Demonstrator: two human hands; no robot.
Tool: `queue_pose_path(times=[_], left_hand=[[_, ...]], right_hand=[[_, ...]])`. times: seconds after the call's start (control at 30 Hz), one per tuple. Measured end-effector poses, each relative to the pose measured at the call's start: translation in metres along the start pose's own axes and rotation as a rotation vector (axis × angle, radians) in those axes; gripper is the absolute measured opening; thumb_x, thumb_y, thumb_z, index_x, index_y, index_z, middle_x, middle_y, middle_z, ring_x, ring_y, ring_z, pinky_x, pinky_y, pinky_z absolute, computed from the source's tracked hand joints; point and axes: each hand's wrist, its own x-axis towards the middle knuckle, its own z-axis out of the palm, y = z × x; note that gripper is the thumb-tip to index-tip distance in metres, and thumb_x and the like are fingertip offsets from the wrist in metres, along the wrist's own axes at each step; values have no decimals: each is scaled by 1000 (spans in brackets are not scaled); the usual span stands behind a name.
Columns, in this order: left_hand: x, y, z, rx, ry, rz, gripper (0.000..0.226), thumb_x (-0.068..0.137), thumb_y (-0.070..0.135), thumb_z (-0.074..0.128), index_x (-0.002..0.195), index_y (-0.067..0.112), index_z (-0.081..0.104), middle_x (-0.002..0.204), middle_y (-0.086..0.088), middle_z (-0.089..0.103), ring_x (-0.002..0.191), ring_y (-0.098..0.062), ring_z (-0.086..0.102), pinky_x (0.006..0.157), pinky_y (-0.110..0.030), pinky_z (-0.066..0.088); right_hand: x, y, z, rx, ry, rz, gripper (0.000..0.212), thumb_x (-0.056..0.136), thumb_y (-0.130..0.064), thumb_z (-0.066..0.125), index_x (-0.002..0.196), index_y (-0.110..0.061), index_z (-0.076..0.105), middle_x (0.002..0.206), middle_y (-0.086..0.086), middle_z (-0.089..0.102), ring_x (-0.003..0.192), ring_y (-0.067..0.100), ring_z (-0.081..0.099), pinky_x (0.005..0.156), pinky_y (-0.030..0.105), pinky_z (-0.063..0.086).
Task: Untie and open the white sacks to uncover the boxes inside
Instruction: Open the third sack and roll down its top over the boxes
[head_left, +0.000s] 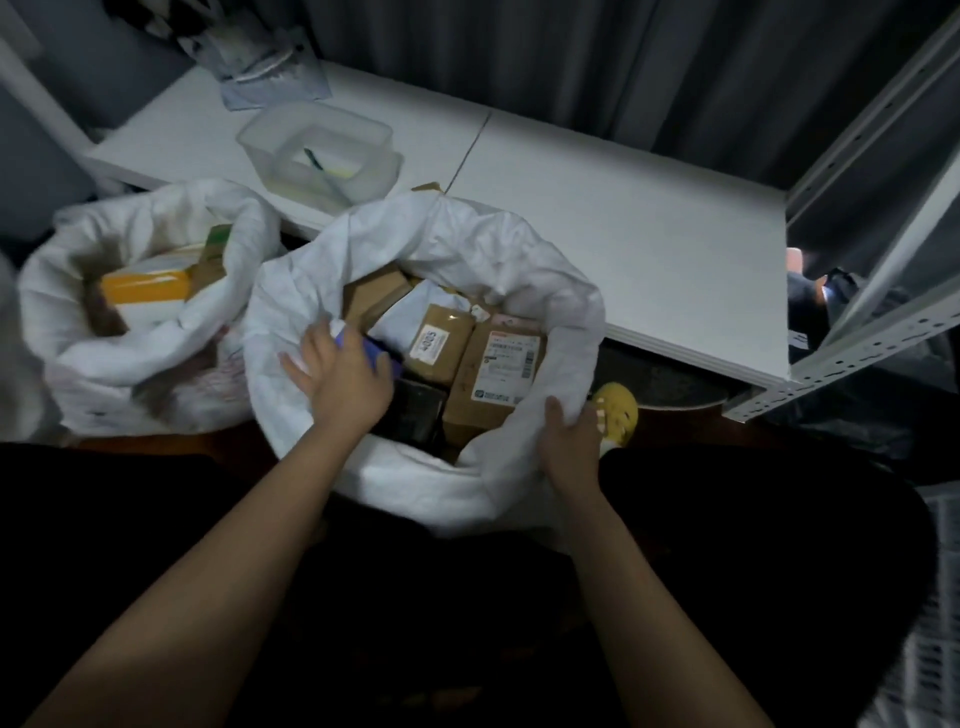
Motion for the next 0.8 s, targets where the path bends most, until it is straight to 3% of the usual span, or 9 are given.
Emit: queue_pose_path(times=[0.1, 0.17, 0.23, 0.33, 0.5, 0.6, 0.7, 0.8], left_hand=[[-16, -41, -15, -80, 10, -331, 67, 89, 38, 57, 145, 13, 28, 156, -17, 9, 144, -34, 6, 111, -60, 8], [-28, -58, -23, -229, -59, -584, 79, 91, 47, 53, 149, 10, 15, 157, -17, 4, 144, -34, 5, 113, -54, 9], [-38, -70, -19, -439, -119, -717, 86, 89, 54, 52, 148, 4, 13, 154, -21, 12, 140, -38, 20, 113, -47, 21], [-48, -70, -13, -822, -216, -823, 98, 83, 57, 60, 148, 2, 11, 149, -20, 29, 129, -39, 41, 103, -51, 40], [-55, -55, -15, -885, -299, -657, 101, 80, 38, 73, 150, 11, 4, 149, -18, 30, 127, -34, 43, 98, -41, 46], [-56, -44, -14, -825, -249, -486, 93, 85, 23, 69, 151, 14, 4, 150, -19, 27, 132, -33, 37, 101, -37, 38], [-54, -34, -17, -792, -162, -275, 87, 90, 4, 59, 152, 16, 0, 151, -18, 24, 135, -27, 32, 103, -29, 30], [-46, -40, -21, -902, -26, -218, 67, 88, -12, 46, 148, 13, 29, 145, -15, 38, 122, -14, 40, 100, -24, 37]], right_hand=[[-12, -7, 5, 69, -6, 103, 64, 98, -44, 43, 149, -9, 24, 150, 12, 35, 135, 30, 37, 110, 40, 33], [-18, -10, 6, 50, -57, 169, 64, 101, -42, 37, 149, -3, 21, 151, 17, 33, 136, 32, 35, 109, 35, 31], [-26, -8, 6, 17, -97, 205, 63, 101, -41, 35, 148, -1, 24, 150, 20, 33, 135, 34, 36, 108, 37, 32], [-36, -3, 7, -48, -148, 186, 56, 99, -38, 44, 138, 2, 38, 138, 24, 45, 124, 37, 47, 103, 44, 40], [-38, -16, 11, 163, -139, 273, 77, 91, -45, 59, 150, -10, 23, 150, 15, 35, 135, 32, 36, 112, 43, 31], [-36, -15, 16, 178, -67, 258, 61, 96, -33, 54, 145, -4, 31, 146, 17, 40, 133, 31, 38, 112, 39, 29], [-34, -28, 9, 375, -55, 388, 47, 102, -21, 41, 142, 2, 34, 140, 23, 43, 128, 35, 42, 103, 36, 35], [-27, -25, -11, 666, -156, 364, 48, 100, -21, 44, 143, 0, 35, 128, 28, 50, 114, 40, 51, 88, 30, 51]])
